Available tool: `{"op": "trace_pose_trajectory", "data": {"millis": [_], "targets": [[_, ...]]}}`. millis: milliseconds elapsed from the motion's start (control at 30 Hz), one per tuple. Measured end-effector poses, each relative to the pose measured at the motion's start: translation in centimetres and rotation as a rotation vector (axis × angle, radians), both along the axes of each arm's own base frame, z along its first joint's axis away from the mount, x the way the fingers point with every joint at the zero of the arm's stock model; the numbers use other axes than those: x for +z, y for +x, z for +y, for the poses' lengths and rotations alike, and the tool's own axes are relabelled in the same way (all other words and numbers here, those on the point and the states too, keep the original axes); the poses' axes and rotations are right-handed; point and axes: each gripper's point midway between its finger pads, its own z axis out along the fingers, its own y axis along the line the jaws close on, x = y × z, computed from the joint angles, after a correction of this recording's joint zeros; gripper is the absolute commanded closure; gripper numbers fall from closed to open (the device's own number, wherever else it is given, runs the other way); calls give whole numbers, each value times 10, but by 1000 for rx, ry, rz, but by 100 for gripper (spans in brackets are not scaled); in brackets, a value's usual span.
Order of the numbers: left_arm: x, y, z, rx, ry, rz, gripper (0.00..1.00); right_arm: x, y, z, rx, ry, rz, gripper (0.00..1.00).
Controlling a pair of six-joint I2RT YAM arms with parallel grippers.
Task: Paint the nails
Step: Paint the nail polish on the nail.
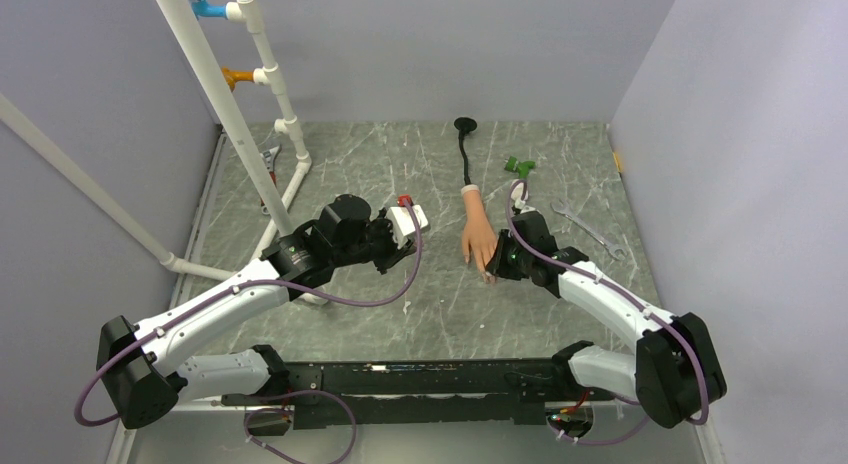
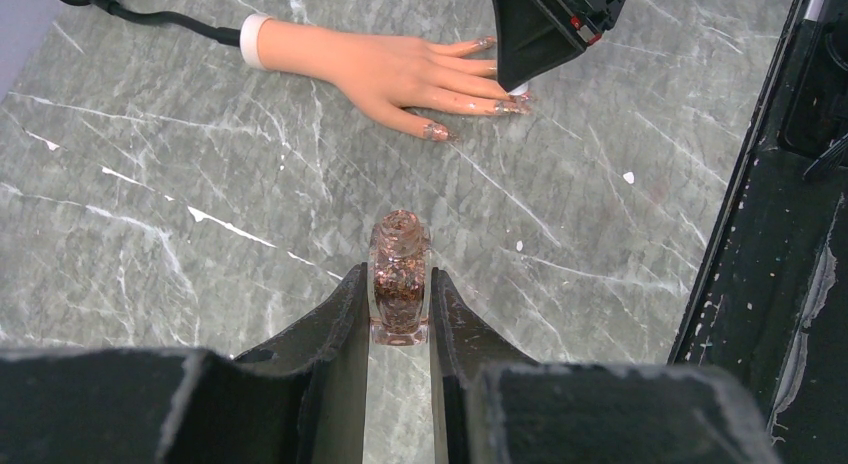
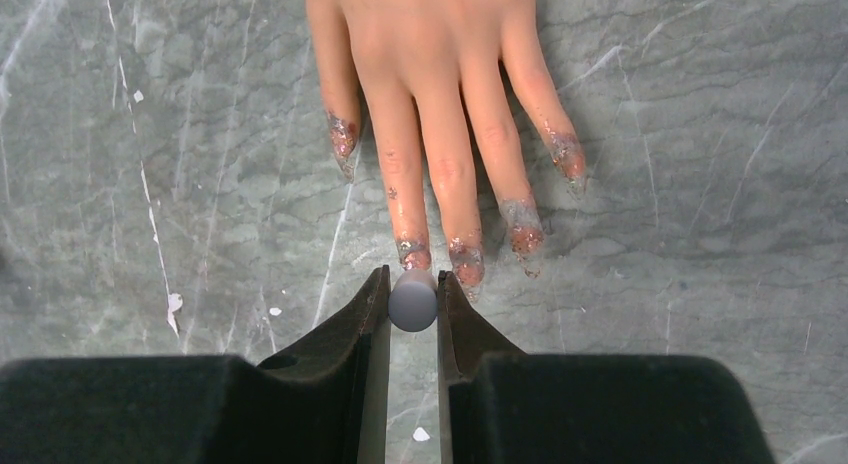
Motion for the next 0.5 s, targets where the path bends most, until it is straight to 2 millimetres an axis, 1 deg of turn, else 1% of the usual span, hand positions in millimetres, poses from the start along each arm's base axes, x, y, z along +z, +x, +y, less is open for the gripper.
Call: {"op": "trace_pose_trajectory", "data": {"millis": [167, 500], "targets": [[0, 0, 0, 0, 0, 0, 100, 0, 1, 0, 2, -1, -1, 100], [0, 0, 0, 0, 0, 0, 100, 3, 10, 2, 5, -14, -10, 100]]}}
